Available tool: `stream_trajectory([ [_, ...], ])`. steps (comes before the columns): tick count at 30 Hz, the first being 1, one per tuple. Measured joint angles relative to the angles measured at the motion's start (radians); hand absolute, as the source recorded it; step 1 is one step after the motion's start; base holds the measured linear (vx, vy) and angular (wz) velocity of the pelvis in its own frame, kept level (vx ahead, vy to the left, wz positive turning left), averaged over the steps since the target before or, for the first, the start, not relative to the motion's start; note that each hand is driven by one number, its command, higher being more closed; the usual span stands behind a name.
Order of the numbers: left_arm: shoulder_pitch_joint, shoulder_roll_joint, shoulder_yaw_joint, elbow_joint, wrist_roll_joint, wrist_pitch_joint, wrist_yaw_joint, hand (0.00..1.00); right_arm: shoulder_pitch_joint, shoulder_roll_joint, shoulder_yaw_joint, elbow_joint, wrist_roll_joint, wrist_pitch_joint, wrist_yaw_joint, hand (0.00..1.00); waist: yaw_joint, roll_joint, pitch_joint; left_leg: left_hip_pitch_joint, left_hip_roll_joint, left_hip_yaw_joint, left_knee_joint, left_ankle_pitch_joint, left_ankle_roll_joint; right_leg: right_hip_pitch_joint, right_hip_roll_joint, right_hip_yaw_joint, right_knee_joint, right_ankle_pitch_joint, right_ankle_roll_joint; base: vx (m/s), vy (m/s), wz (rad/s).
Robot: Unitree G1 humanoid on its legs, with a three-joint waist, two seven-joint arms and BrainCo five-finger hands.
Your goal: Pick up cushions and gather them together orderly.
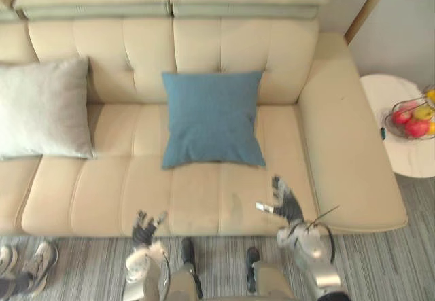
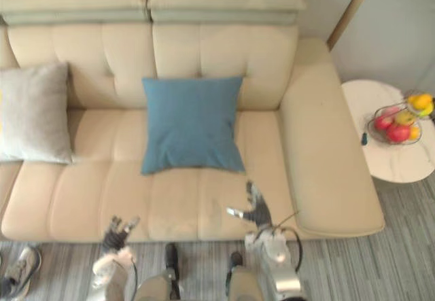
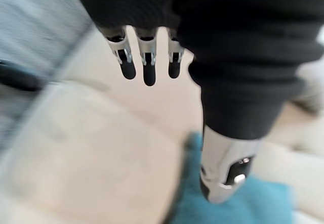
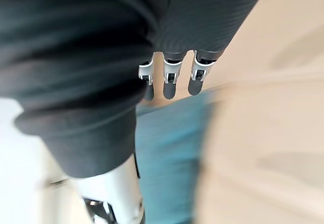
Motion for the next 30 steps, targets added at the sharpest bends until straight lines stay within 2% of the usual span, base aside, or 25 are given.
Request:
stream_trajectory([
  [4, -0.004, -0.02, 0.039, 0.17, 0.106, 0.031, -0.025, 0.0, 0.002, 0.033, -0.077, 0.222, -0.036, 0.014, -0.005, 0.0, -0.001, 0.019, -0.038, 0.062, 0.015, 0.037, -0.021, -0.006, -0.005, 0.067, 0.023, 0.031, -0.082, 0.04, -0.001, 0.04, -0.003, -0.28],
  [9, -0.015, -0.021, 0.076, 0.234, 0.173, 0.048, -0.04, 0.0, 0.006, 0.041, -0.173, 0.324, -0.033, 0.028, -0.028, 0.0, -0.001, 0.024, -0.064, 0.117, 0.017, 0.061, -0.05, -0.005, -0.007, 0.111, 0.031, 0.05, -0.113, 0.054, 0.001, 0.04, 0.002, -0.14],
  [14, -0.033, -0.008, 0.076, 0.263, 0.181, 0.049, -0.043, 0.0, -0.018, 0.068, -0.205, 0.329, -0.032, 0.03, -0.035, 0.0, 0.006, 0.01, -0.054, 0.15, 0.021, 0.121, -0.047, -0.016, -0.013, 0.112, 0.042, 0.108, -0.112, 0.082, 0.005, 0.01, 0.01, -0.39],
  [17, -0.062, 0.007, 0.072, 0.274, 0.182, 0.051, -0.039, 0.0, -0.071, 0.075, -0.179, 0.339, -0.033, 0.032, -0.044, 0.0, 0.009, -0.008, -0.02, 0.113, 0.041, 0.166, 0.039, -0.055, 0.005, 0.048, 0.053, 0.11, -0.037, 0.129, 0.033, -0.1, 0.007, -0.56],
  [18, -0.074, -0.002, 0.078, 0.272, 0.183, 0.055, -0.036, 0.0, -0.091, 0.072, -0.18, 0.339, -0.033, 0.033, -0.046, 0.0, 0.022, 0.019, -0.014, 0.084, 0.085, 0.182, 0.066, -0.067, 0.021, 0.026, 0.061, 0.09, -0.025, 0.159, 0.043, -0.15, -0.01, -0.28],
  [19, -0.085, -0.008, 0.083, 0.266, 0.192, 0.057, -0.036, 0.0, -0.098, 0.078, -0.185, 0.337, -0.033, 0.035, -0.048, 0.0, 0.027, 0.019, 0.0, 0.081, 0.088, 0.185, 0.086, -0.064, 0.023, -0.031, 0.038, 0.03, 0.246, 0.059, 0.0, -0.12, -0.069, 0.06],
  [20, -0.083, -0.007, 0.071, 0.257, 0.202, 0.06, -0.036, 0.0, -0.084, 0.085, -0.185, 0.347, -0.033, 0.041, -0.046, 0.0, 0.026, 0.001, -0.006, 0.077, 0.078, 0.163, 0.108, -0.058, 0.023, -0.033, -0.007, 0.007, 0.453, 0.004, 0.02, -0.16, -0.153, 0.52],
  [21, -0.075, 0.002, 0.071, 0.24, 0.202, 0.063, -0.037, 0.0, -0.082, 0.097, -0.182, 0.368, -0.033, 0.045, -0.045, 0.0, 0.032, -0.019, -0.018, 0.045, 0.075, 0.134, 0.149, -0.056, 0.024, 0.017, -0.049, 0.005, 0.563, -0.009, 0.03, -0.14, -0.187, 0.65],
  [22, -0.074, 0.006, 0.072, 0.235, 0.202, 0.063, -0.037, 0.0, -0.083, 0.101, -0.177, 0.368, -0.033, 0.045, -0.045, 0.0, 0.033, -0.027, -0.022, 0.024, 0.075, 0.123, 0.17, -0.054, 0.023, 0.039, -0.064, 0.008, 0.572, -0.01, 0.035, -0.18, -0.242, 0.56],
  [23, -0.074, 0.009, 0.075, 0.228, 0.202, 0.064, -0.036, 0.0, -0.088, 0.104, -0.167, 0.369, -0.033, 0.045, -0.044, 0.0, 0.04, -0.038, -0.024, -0.016, 0.079, 0.102, 0.209, -0.049, 0.017, 0.077, -0.077, 0.018, 0.518, -0.042, 0.065, -0.22, -0.268, 0.3],
  [24, -0.08, 0.0, 0.073, 0.223, 0.202, 0.065, -0.036, 0.0, -0.106, 0.098, -0.169, 0.37, -0.033, 0.047, -0.046, 0.0, 0.051, -0.027, -0.021, -0.052, 0.101, 0.089, 0.233, -0.03, 0.017, 0.11, -0.04, -0.001, 0.426, -0.091, 0.057, -0.24, -0.256, 0.14],
  [26, -0.077, -0.02, 0.066, 0.22, 0.202, 0.064, -0.033, 0.0, -0.118, 0.089, -0.167, 0.369, -0.033, 0.047, -0.049, 0.0, 0.07, 0.024, -0.021, -0.082, 0.143, 0.073, 0.225, 0.006, 0.025, 0.155, 0.002, -0.044, 0.29, -0.117, 0.038, -0.27, -0.197, -0.09],
  [27, -0.081, -0.027, 0.055, 0.222, 0.202, 0.064, -0.028, 0.0, -0.127, 0.084, -0.168, 0.37, -0.032, 0.047, -0.06, 0.0, 0.075, 0.044, -0.011, -0.1, 0.159, 0.074, 0.205, 0.047, 0.023, 0.178, 0.028, -0.069, 0.208, -0.141, 0.012, -0.36, -0.21, -0.13],
  [28, -0.082, -0.035, 0.042, 0.228, 0.202, 0.065, -0.023, 0.0, -0.14, 0.077, -0.165, 0.37, -0.029, 0.047, -0.067, 0.0, 0.074, 0.064, -0.002, -0.1, 0.172, 0.071, 0.17, 0.084, 0.015, 0.183, 0.044, -0.077, 0.167, -0.146, 0.012, -0.34, -0.168, -0.1],
  [29, -0.082, -0.036, 0.041, 0.229, 0.203, 0.065, -0.022, 0.0, -0.143, 0.075, -0.165, 0.37, -0.029, 0.047, -0.067, 0.0, 0.074, 0.067, -0.002, -0.1, 0.173, 0.07, 0.164, 0.088, 0.013, 0.183, 0.046, -0.078, 0.163, -0.146, 0.012, -0.34, -0.129, -0.08],
  [30, -0.082, -0.04, 0.029, 0.231, 0.21, 0.065, -0.023, 0.0, -0.14, 0.063, -0.165, 0.378, -0.024, 0.049, -0.071, 0.0, 0.072, 0.078, 0.001, -0.093, 0.171, 0.063, 0.137, 0.115, -0.011, 0.18, 0.042, -0.108, 0.132, -0.159, -0.017, -0.24, -0.072, -0.15],
])
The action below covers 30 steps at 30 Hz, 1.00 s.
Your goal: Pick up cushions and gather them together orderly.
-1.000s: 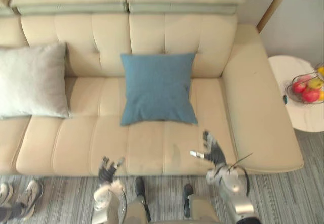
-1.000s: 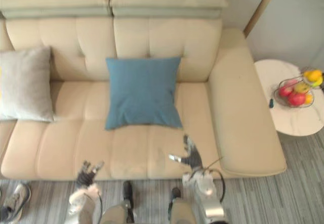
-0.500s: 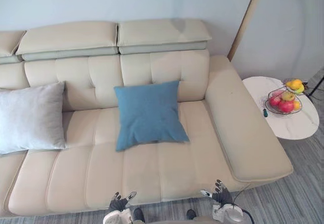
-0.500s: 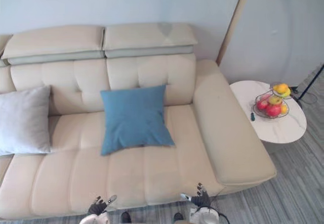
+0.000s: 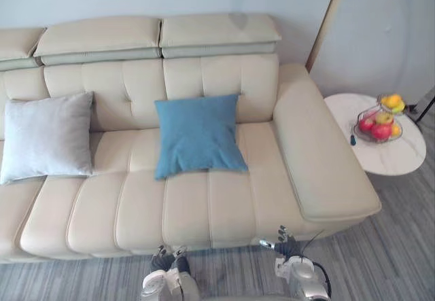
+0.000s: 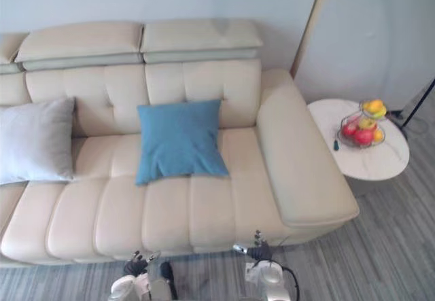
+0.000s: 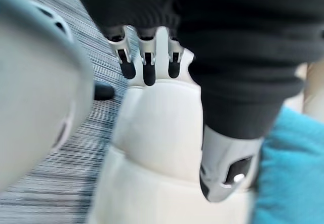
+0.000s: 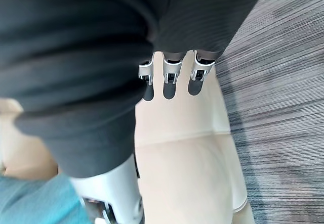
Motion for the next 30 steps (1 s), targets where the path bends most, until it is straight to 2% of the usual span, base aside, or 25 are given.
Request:
stream_trajectory([
  [1, -0.003, 0.0, 0.0, 0.0, 0.001, 0.0, 0.001, 0.0, -0.001, -0.004, -0.001, 0.007, 0.0, 0.001, -0.003, 0.0, 0.0, -0.005, 0.003, 0.008, -0.012, -0.002, 0.009, -0.021, -0.002, -0.001, -0.015, -0.019, -0.009, -0.01, -0.018, -0.24, -0.03, -0.27],
  [2, -0.012, 0.003, 0.0, -0.001, 0.004, 0.0, 0.001, 0.0, -0.001, -0.007, -0.002, 0.023, 0.001, 0.002, -0.004, 0.0, -0.003, -0.017, 0.009, 0.017, -0.031, -0.018, 0.07, -0.08, -0.003, -0.002, -0.041, -0.022, -0.011, 0.0, -0.023, -0.15, 0.022, -0.24],
  [3, -0.01, 0.005, 0.0, -0.001, 0.007, 0.0, 0.0, 0.0, 0.0, -0.006, -0.001, 0.026, 0.002, 0.003, -0.004, 0.0, -0.004, -0.025, 0.012, 0.019, -0.042, -0.019, 0.102, -0.102, -0.001, -0.002, -0.051, -0.019, -0.012, 0.004, -0.021, -0.18, 0.068, -0.15],
  [4, -0.013, 0.009, 0.003, -0.002, 0.011, -0.001, 0.0, 0.0, 0.008, -0.002, -0.001, 0.026, 0.01, 0.004, -0.004, 0.0, -0.015, -0.049, 0.017, 0.022, -0.074, -0.03, 0.209, -0.18, 0.015, 0.0, -0.083, -0.009, -0.026, 0.024, -0.008, -0.21, 0.158, -0.08],
  [5, -0.015, 0.007, 0.008, -0.004, 0.014, -0.002, 0.0, 0.0, 0.01, 0.0, -0.001, 0.026, 0.01, 0.004, -0.004, 0.0, -0.024, -0.058, 0.019, 0.025, -0.086, -0.05, 0.303, -0.256, 0.023, 0.0, -0.097, 0.005, -0.048, 0.047, 0.006, -0.2, 0.193, -0.11],
  [6, -0.016, 0.006, 0.008, -0.003, 0.013, -0.001, 0.0, 0.0, 0.011, 0.0, -0.002, 0.027, 0.01, 0.004, -0.003, 0.0, -0.024, -0.058, 0.019, 0.029, -0.087, -0.057, 0.333, -0.288, 0.024, 0.0, -0.098, 0.012, -0.06, 0.057, 0.013, -0.17, 0.282, -0.33],
  [7, -0.015, 0.002, 0.013, -0.001, 0.009, 0.0, -0.001, 0.0, 0.017, 0.004, -0.002, 0.032, 0.01, 0.004, -0.002, 0.0, -0.024, -0.053, 0.017, 0.054, -0.083, -0.069, 0.385, -0.382, 0.017, -0.004, -0.095, 0.037, -0.089, 0.083, 0.031, -0.08, 0.242, -0.37],
  [8, -0.015, -0.003, 0.019, 0.0, 0.009, 0.0, -0.001, 0.0, 0.019, 0.005, -0.003, 0.036, 0.01, 0.004, -0.001, 0.0, -0.024, -0.044, 0.013, 0.063, -0.083, -0.068, 0.366, -0.4, 0.008, -0.006, -0.09, 0.043, -0.093, 0.089, 0.039, -0.08, 0.302, -0.46],
  [9, -0.011, 0.004, 0.03, 0.001, 0.009, 0.003, -0.001, 0.0, 0.018, 0.02, -0.014, 0.071, 0.011, 0.009, 0.002, 0.0, -0.027, -0.062, -0.002, 0.077, -0.109, -0.042, 0.306, -0.41, 0.015, -0.014, -0.103, 0.066, -0.114, 0.108, 0.054, -0.05, 0.227, -0.26],
  [10, -0.008, 0.01, 0.033, 0.002, 0.008, 0.003, 0.001, 0.0, 0.025, 0.03, -0.019, 0.076, 0.01, 0.013, 0.006, 0.0, -0.027, -0.073, -0.01, 0.084, -0.124, -0.035, 0.276, -0.402, 0.022, -0.014, -0.111, 0.065, -0.126, 0.119, 0.053, -0.03, 0.276, -0.28],
  [11, -0.002, 0.03, 0.036, 0.01, 0.008, 0.006, 0.001, 0.0, 0.053, 0.064, -0.036, 0.097, 0.01, 0.016, 0.009, 0.0, -0.027, -0.115, -0.036, 0.125, -0.172, -0.021, 0.167, -0.354, 0.036, -0.01, -0.132, 0.054, -0.173, 0.152, 0.05, -0.01, 0.23, -0.12],
  [12, -0.001, 0.032, 0.036, 0.018, 0.009, 0.011, -0.001, 0.0, 0.062, 0.065, -0.046, 0.116, 0.009, 0.023, 0.011, 0.0, -0.031, -0.123, -0.043, 0.156, -0.2, -0.016, 0.093, -0.322, 0.043, 0.007, -0.134, 0.034, -0.202, 0.173, 0.046, -0.01, 0.211, -0.06],
  [17, 0.005, 0.036, 0.035, 0.044, 0.015, 0.026, -0.004, 0.0, 0.077, 0.063, -0.102, 0.121, -0.012, 0.026, 0.009, 0.0, -0.048, -0.103, -0.054, 0.215, -0.269, -0.06, -0.075, -0.233, 0.066, 0.05, -0.145, 0.003, -0.256, 0.187, 0.038, 0.0, 0.091, 0.27],
  [18, 0.009, 0.037, 0.036, 0.047, 0.019, 0.027, -0.004, 0.0, 0.078, 0.063, -0.108, 0.125, -0.012, 0.026, 0.009, 0.0, -0.048, -0.095, -0.059, 0.224, -0.271, -0.065, -0.092, -0.222, 0.067, 0.053, -0.143, 0.003, -0.261, 0.187, 0.039, 0.04, 0.004, 0.31],
  [19, 0.01, 0.037, 0.037, 0.049, 0.026, 0.027, -0.004, 0.0, 0.077, 0.063, -0.118, 0.133, -0.012, 0.025, 0.008, 0.0, -0.049, -0.098, -0.066, 0.238, -0.273, -0.068, -0.116, -0.209, 0.065, 0.061, -0.14, 0.001, -0.264, 0.186, 0.039, 0.05, -0.02, 0.12],
  [22, 0.022, 0.038, 0.045, 0.069, 0.032, 0.028, -0.003, 0.0, 0.075, 0.057, -0.135, 0.154, -0.012, 0.027, 0.006, 0.0, -0.041, -0.078, -0.08, 0.281, -0.27, -0.073, -0.188, -0.163, 0.066, 0.079, -0.122, -0.003, -0.281, 0.183, 0.044, 0.06, -0.048, 0.03],
  [26, 0.022, 0.041, 0.047, 0.07, 0.039, 0.029, -0.004, 0.0, 0.075, 0.045, -0.16, 0.16, -0.012, 0.027, 0.004, 0.0, -0.042, -0.078, -0.08, 0.295, -0.26, -0.085, -0.188, -0.159, 0.064, 0.098, -0.111, -0.017, -0.286, 0.183, 0.044, 0.04, -0.055, 0.08],
  [27, 0.008, 0.055, 0.076, 0.104, 0.04, 0.029, -0.015, 0.0, 0.041, 0.035, -0.202, 0.221, -0.011, 0.035, 0.001, 0.0, -0.055, -0.09, -0.056, 0.329, -0.257, -0.082, -0.196, -0.173, 0.046, 0.162, -0.102, -0.016, -0.343, 0.182, 0.04, 0.0, 0.0, 0.0],
  [30, 0.008, 0.055, 0.076, 0.104, 0.04, 0.029, -0.015, 0.0, 0.041, 0.035, -0.202, 0.221, -0.011, 0.035, 0.001, 0.0, -0.055, -0.09, -0.056, 0.33, -0.257, -0.082, -0.196, -0.173, 0.046, 0.162, -0.102, -0.016, -0.343, 0.182, 0.04, 0.0, 0.0, 0.0],
])
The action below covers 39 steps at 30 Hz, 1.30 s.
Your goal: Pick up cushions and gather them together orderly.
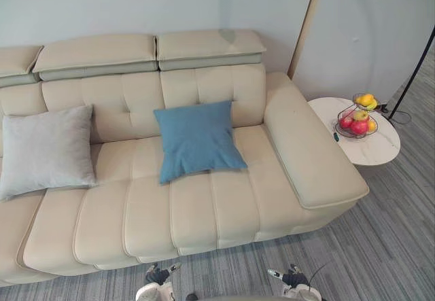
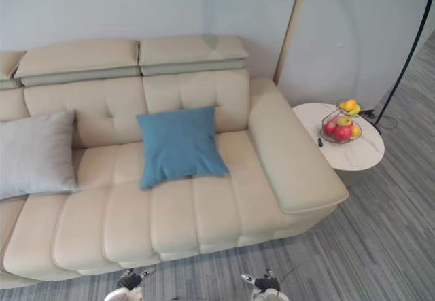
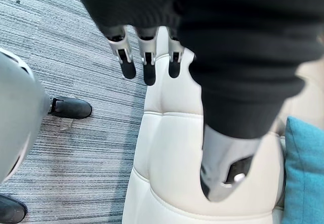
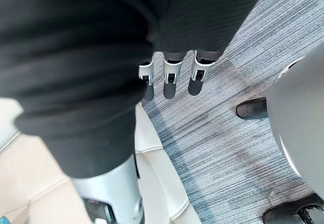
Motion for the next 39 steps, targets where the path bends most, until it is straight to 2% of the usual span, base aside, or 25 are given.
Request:
stream_trajectory([
  [11, -0.001, 0.001, -0.003, 0.002, 0.0, 0.0, -0.006, 0.0, 0.0, 0.001, -0.016, 0.0, 0.013, 0.006, -0.002, 0.0, 0.0, 0.001, 0.002, 0.003, 0.002, 0.014, 0.0, 0.0, 0.0, 0.001, 0.0, -0.001, 0.0, 0.001, 0.0, 0.0, 0.0, -0.01],
  [13, -0.007, 0.002, -0.003, 0.002, 0.001, 0.0, -0.008, 0.0, 0.001, 0.0, -0.027, 0.0, 0.036, 0.011, -0.005, 0.0, -0.003, 0.0, 0.018, 0.023, 0.007, 0.033, 0.001, -0.005, -0.005, 0.009, 0.003, 0.015, 0.0, 0.002, -0.001, -0.01, 0.0, -0.3],
  [16, -0.002, 0.011, 0.002, 0.004, 0.002, 0.005, -0.017, 0.0, -0.004, 0.007, -0.027, -0.002, 0.065, 0.014, -0.005, 0.0, 0.012, 0.0, 0.029, 0.056, 0.025, 0.087, 0.008, -0.023, -0.018, -0.001, 0.024, 0.086, -0.004, 0.013, -0.015, -0.01, -0.019, -0.78],
  [17, -0.011, 0.018, 0.007, 0.003, 0.007, 0.012, -0.022, 0.0, -0.001, -0.003, -0.026, -0.004, 0.087, 0.017, -0.014, 0.0, 0.01, -0.01, 0.044, 0.016, 0.04, 0.106, 0.092, -0.071, -0.022, -0.041, 0.031, 0.15, -0.001, 0.03, -0.011, -0.02, -0.053, -1.1],
  [21, -0.024, 0.021, 0.009, 0.002, 0.007, 0.012, -0.024, 0.0, 0.019, -0.002, -0.024, -0.028, 0.087, 0.02, -0.014, 0.0, -0.002, -0.018, 0.052, 0.01, 0.047, 0.15, 0.15, -0.112, -0.019, -0.06, 0.031, 0.178, 0.004, 0.043, -0.008, -0.03, -0.001, -0.59],
  [22, -0.023, 0.02, 0.011, 0.002, 0.008, 0.017, -0.022, 0.0, 0.013, 0.008, -0.003, -0.072, 0.087, 0.02, -0.011, 0.0, -0.004, -0.006, 0.05, -0.033, 0.086, 0.202, 0.25, -0.167, -0.022, -0.147, 0.055, 0.226, 0.077, 0.059, 0.018, -0.05, 0.021, -1.15],
  [23, -0.02, 0.02, 0.01, 0.002, 0.008, 0.019, -0.022, 0.0, 0.01, 0.014, 0.007, -0.091, 0.087, 0.018, -0.01, 0.0, -0.005, -0.002, 0.049, -0.044, 0.099, 0.23, 0.273, -0.182, -0.025, -0.19, 0.07, 0.235, 0.111, 0.067, 0.018, -0.07, 0.043, -2.58],
  [24, -0.013, 0.021, 0.009, 0.002, 0.011, 0.022, -0.019, 0.0, -0.007, 0.044, 0.03, -0.133, 0.087, 0.003, -0.007, 0.0, -0.002, 0.001, 0.048, -0.039, 0.127, 0.345, 0.283, -0.204, -0.023, -0.316, 0.117, 0.216, 0.18, 0.134, -0.009, -0.04, 0.012, -3.47],
  [25, -0.006, 0.023, -0.004, 0.001, 0.023, 0.025, -0.018, 0.0, -0.022, 0.041, 0.045, -0.133, 0.083, -0.002, -0.004, 0.0, 0.003, 0.024, 0.052, -0.011, 0.158, 0.491, 0.248, -0.203, -0.025, -0.349, 0.116, 0.025, 0.155, 0.176, -0.048, -0.09, 0.017, -4.26],
  [26, -0.011, 0.026, -0.029, -0.008, 0.034, 0.02, -0.02, 0.0, -0.027, 0.039, 0.019, -0.105, 0.08, 0.004, -0.013, 0.0, -0.014, 0.016, 0.052, 0.024, 0.151, 0.606, 0.237, -0.203, -0.025, -0.354, 0.061, -0.283, 0.213, 0.102, -0.112, -0.06, -0.006, -3.14],
  [27, -0.013, 0.025, -0.034, -0.009, 0.038, 0.017, -0.02, 0.0, -0.017, 0.038, -0.004, -0.094, 0.08, 0.009, -0.017, 0.0, -0.021, 0.012, 0.05, 0.042, 0.144, 0.645, 0.233, -0.203, -0.025, -0.336, 0.037, -0.383, 0.24, 0.081, -0.123, -0.07, -0.036, -2.6],
  [28, -0.025, 0.027, -0.033, -0.009, 0.041, 0.015, -0.023, 0.0, -0.005, 0.035, -0.039, -0.082, 0.077, 0.011, -0.025, 0.0, -0.025, -0.004, 0.05, 0.073, 0.13, 0.685, 0.236, -0.203, -0.025, -0.3, 0.012, -0.476, 0.254, 0.051, -0.131, -0.03, -0.12, -2.15],
  [30, -0.06, 0.019, -0.033, 0.002, 0.046, 0.016, -0.026, 0.0, 0.014, 0.023, -0.057, -0.081, 0.078, 0.02, -0.027, 0.0, -0.044, -0.001, 0.055, 0.093, 0.127, 0.708, 0.254, -0.204, -0.025, -0.296, 0.037, -0.438, 0.216, 0.04, -0.153, -0.01, -0.18, -1.65],
  [31, -0.07, 0.01, -0.041, 0.003, 0.047, 0.016, -0.027, 0.0, 0.029, 0.012, -0.076, -0.071, 0.085, 0.021, -0.028, 0.0, -0.053, -0.004, 0.055, 0.086, 0.158, 0.713, 0.34, -0.212, -0.038, -0.298, 0.042, -0.41, 0.222, 0.018, -0.149, 0.03, -0.155, -0.67],
  [32, -0.069, 0.008, -0.043, 0.002, 0.047, 0.014, -0.027, 0.0, 0.03, 0.009, -0.079, -0.069, 0.085, 0.02, -0.029, 0.0, -0.053, -0.01, 0.054, 0.08, 0.178, 0.709, 0.407, -0.224, -0.053, -0.294, 0.047, -0.395, 0.225, 0.009, -0.149, 0.04, -0.182, -0.7],
  [33, -0.069, -0.003, -0.047, 0.004, 0.047, 0.017, -0.03, 0.0, 0.034, 0.006, -0.074, -0.063, 0.081, 0.022, -0.028, 0.0, -0.052, 0.004, 0.063, 0.04, 0.273, 0.655, 0.629, -0.231, -0.037, -0.271, 0.071, -0.363, 0.221, -0.005, -0.148, 0.01, -0.188, -0.66],
  [34, -0.068, -0.019, -0.045, 0.003, 0.046, 0.017, -0.031, 0.0, 0.032, -0.001, -0.073, -0.068, 0.08, 0.021, -0.029, 0.0, -0.05, 0.016, 0.076, -0.008, 0.341, 0.586, 0.782, -0.221, 0.015, -0.253, 0.094, -0.336, 0.218, -0.011, -0.157, -0.02, -0.211, -0.97],
  [35, -0.065, -0.047, -0.044, -0.002, 0.047, 0.018, -0.034, 0.0, 0.031, -0.013, -0.073, -0.073, 0.08, 0.023, -0.029, 0.0, -0.039, 0.039, 0.088, -0.071, 0.388, 0.475, 0.926, -0.233, 0.076, -0.242, 0.129, -0.294, 0.219, -0.021, -0.173, -0.02, -0.161, -0.8],
  [36, -0.067, -0.053, -0.044, -0.003, 0.047, 0.015, -0.035, 0.0, 0.03, -0.02, -0.07, -0.073, 0.08, 0.023, -0.029, 0.0, -0.033, 0.048, 0.089, -0.094, 0.388, 0.431, 0.953, -0.239, 0.082, -0.242, 0.142, -0.272, 0.22, -0.024, -0.179, 0.01, -0.117, -1.19],
  [37, -0.068, -0.053, -0.046, -0.007, 0.046, 0.012, -0.039, 0.0, 0.015, -0.031, -0.061, -0.061, 0.08, 0.029, -0.029, 0.0, -0.024, 0.058, 0.089, -0.161, 0.344, 0.288, 0.979, -0.274, 0.029, -0.244, 0.169, -0.207, 0.217, -0.025, -0.181, 0.05, -0.088, -1.35],
  [38, -0.065, -0.054, -0.046, -0.019, 0.045, 0.012, -0.039, 0.0, 0.0, -0.031, -0.061, -0.051, 0.08, 0.03, -0.028, 0.0, -0.019, 0.057, 0.09, -0.198, 0.284, 0.193, 0.935, -0.294, 0.005, -0.241, 0.193, -0.142, 0.203, -0.021, -0.175, 0.09, -0.09, -1.47],
  [39, -0.063, -0.054, -0.047, -0.024, 0.044, 0.01, -0.04, 0.0, -0.005, -0.032, -0.061, -0.041, 0.079, 0.03, -0.028, 0.0, -0.016, 0.055, 0.091, -0.207, 0.26, 0.16, 0.902, -0.3, 0.002, -0.239, 0.202, -0.114, 0.197, -0.02, -0.172, 0.09, -0.063, -1.35],
])
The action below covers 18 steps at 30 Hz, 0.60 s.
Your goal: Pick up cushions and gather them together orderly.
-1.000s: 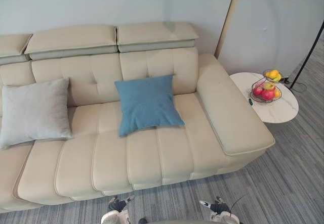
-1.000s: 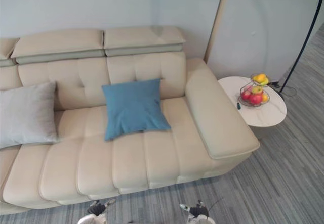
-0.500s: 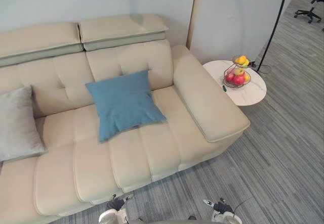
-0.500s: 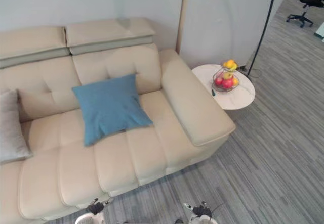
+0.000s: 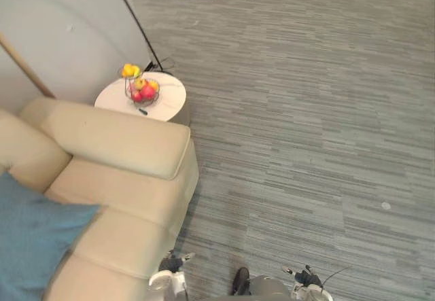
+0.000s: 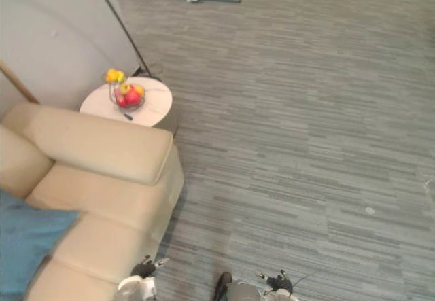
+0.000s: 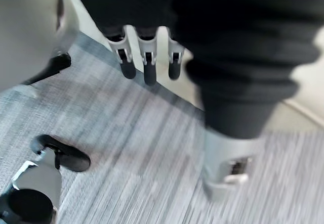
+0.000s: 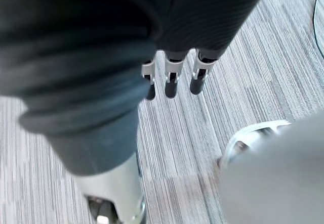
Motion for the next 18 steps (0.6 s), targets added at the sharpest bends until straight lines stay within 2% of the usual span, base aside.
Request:
stream_trajectory([
  [2, 0.006, 0.0, -0.001, -0.016, -0.01, -0.002, -0.002, 0.0, -0.015, 0.0, 0.015, 0.0, -0.001, 0.0, 0.002, 0.0, 0.006, -0.001, 0.001, -0.024, -0.081, -0.122, -0.187, -0.008, -0.01, 0.017, 0.038, 0.085, -0.046, 0.004, 0.007, 0.11, -0.016, -1.55],
  [3, 0.005, 0.0, 0.001, -0.018, -0.015, -0.002, -0.004, 0.0, -0.017, 0.001, 0.021, 0.0, -0.001, 0.0, 0.002, 0.0, 0.008, -0.003, 0.002, -0.038, -0.104, -0.168, -0.233, -0.007, -0.01, 0.018, 0.052, 0.124, -0.051, 0.005, 0.008, 0.18, 0.018, -1.88],
  [4, 0.002, -0.003, 0.002, -0.021, -0.016, -0.003, -0.003, 0.0, -0.02, 0.002, 0.028, 0.0, -0.001, 0.0, 0.001, 0.0, 0.017, -0.004, 0.002, -0.062, -0.143, -0.27, -0.304, -0.006, -0.01, 0.019, 0.073, 0.187, -0.057, 0.006, 0.009, 0.15, 0.024, -1.39],
  [6, -0.005, -0.01, 0.008, -0.022, -0.016, -0.007, -0.003, 0.0, -0.017, 0.002, 0.028, 0.0, -0.001, -0.001, 0.001, 0.0, 0.025, -0.004, 0.002, -0.077, -0.177, -0.368, -0.355, 0.006, 0.001, 0.023, 0.091, 0.242, -0.059, 0.007, 0.012, 0.18, 0.063, -1.64],
  [7, -0.006, -0.01, 0.008, -0.021, -0.016, -0.009, -0.003, 0.0, -0.01, 0.0, 0.027, 0.0, -0.001, -0.003, 0.001, 0.0, 0.035, 0.0, -0.001, -0.076, -0.177, -0.392, -0.38, 0.028, 0.035, 0.028, 0.094, 0.253, -0.054, 0.01, 0.015, 0.17, 0.097, -1.6],
  [8, -0.005, -0.01, 0.008, -0.02, -0.016, -0.01, -0.003, 0.0, -0.005, -0.001, 0.027, -0.001, 0.0, -0.004, 0.002, 0.0, 0.037, 0.002, -0.002, -0.071, -0.171, -0.388, -0.388, 0.034, 0.038, 0.029, 0.097, 0.259, -0.051, 0.01, 0.015, 0.23, 0.161, -1.86],
  [9, -0.004, -0.008, 0.018, -0.014, -0.016, -0.009, -0.003, 0.0, 0.012, 0.003, 0.028, -0.006, 0.0, -0.01, 0.004, 0.0, 0.044, 0.002, -0.018, -0.04, -0.152, -0.347, -0.408, 0.039, -0.021, 0.027, 0.109, 0.296, -0.018, 0.005, 0.015, 0.22, 0.144, -1.29],
  [10, -0.001, -0.005, 0.02, -0.011, -0.017, -0.008, -0.002, 0.0, 0.015, 0.006, 0.028, -0.007, 0.001, -0.01, 0.005, 0.0, 0.044, 0.0, -0.03, -0.033, -0.151, -0.327, -0.418, 0.036, -0.021, 0.028, 0.104, 0.305, -0.006, -0.002, 0.019, 0.32, 0.18, -1.52],
  [11, 0.001, -0.007, 0.012, -0.014, -0.017, -0.007, -0.003, 0.0, 0.044, 0.013, 0.025, -0.027, 0.001, -0.01, 0.008, 0.0, 0.051, -0.023, -0.044, -0.003, -0.157, -0.253, -0.464, 0.032, -0.016, -0.019, 0.064, 0.29, 0.078, -0.049, 0.074, 0.24, 0.121, -0.77],
  [12, 0.001, -0.007, 0.012, -0.014, -0.017, -0.008, -0.003, 0.0, 0.047, 0.018, 0.026, -0.029, 0.001, -0.009, 0.008, 0.0, 0.051, -0.038, -0.047, 0.012, -0.164, -0.236, -0.474, 0.028, -0.01, -0.041, 0.049, 0.275, 0.117, -0.063, 0.096, 0.3, 0.157, -0.94],
  [13, -0.013, 0.003, 0.013, -0.009, -0.017, -0.004, -0.002, 0.0, 0.048, 0.032, 0.024, -0.043, 0.001, -0.01, 0.013, 0.0, 0.049, -0.06, -0.03, 0.041, -0.172, -0.2, -0.48, 0.007, -0.001, -0.098, 0.017, 0.232, 0.246, -0.077, 0.127, 0.26, 0.114, -0.72],
  [14, -0.018, 0.007, 0.011, -0.002, -0.017, 0.003, -0.002, 0.0, 0.044, 0.031, 0.019, -0.043, 0.0, -0.01, 0.015, 0.0, 0.047, -0.062, -0.02, 0.07, -0.169, -0.182, -0.481, -0.003, -0.001, -0.151, -0.001, 0.188, 0.363, -0.077, 0.156, 0.2, 0.081, -0.64],
  [15, -0.022, 0.008, 0.008, -0.001, -0.017, 0.005, -0.001, 0.0, 0.045, 0.03, 0.015, -0.043, 0.0, -0.01, 0.016, 0.0, 0.046, -0.063, -0.016, 0.09, -0.169, -0.175, -0.486, -0.009, -0.001, -0.17, -0.016, 0.157, 0.418, -0.078, 0.16, 0.34, 0.051, -0.5],
  [16, -0.022, 0.009, -0.002, 0.01, -0.017, 0.008, 0.008, 0.0, 0.046, 0.032, -0.006, -0.044, 0.002, -0.013, 0.016, 0.0, 0.035, -0.058, -0.011, 0.185, -0.166, -0.141, -0.536, -0.019, 0.0, -0.187, -0.088, 0.035, 0.52, -0.107, 0.129, 0.25, 0.03, -0.32],
  [17, -0.022, 0.008, -0.002, 0.012, -0.017, 0.008, 0.009, 0.0, 0.046, 0.032, -0.008, -0.043, 0.001, -0.013, 0.016, 0.0, 0.035, -0.058, -0.011, 0.199, -0.164, -0.135, -0.546, -0.02, 0.0, -0.186, -0.095, 0.022, 0.518, -0.11, 0.127, 0.57, -0.034, -0.44],
  [18, -0.028, 0.009, -0.003, 0.018, -0.017, 0.009, 0.014, 0.0, 0.039, 0.029, -0.034, -0.042, -0.001, -0.015, 0.022, 0.0, 0.025, -0.045, -0.007, 0.301, -0.138, -0.087, -0.644, -0.021, -0.008, -0.199, -0.153, -0.115, 0.403, -0.113, 0.11, 0.51, -0.132, -0.39],
])
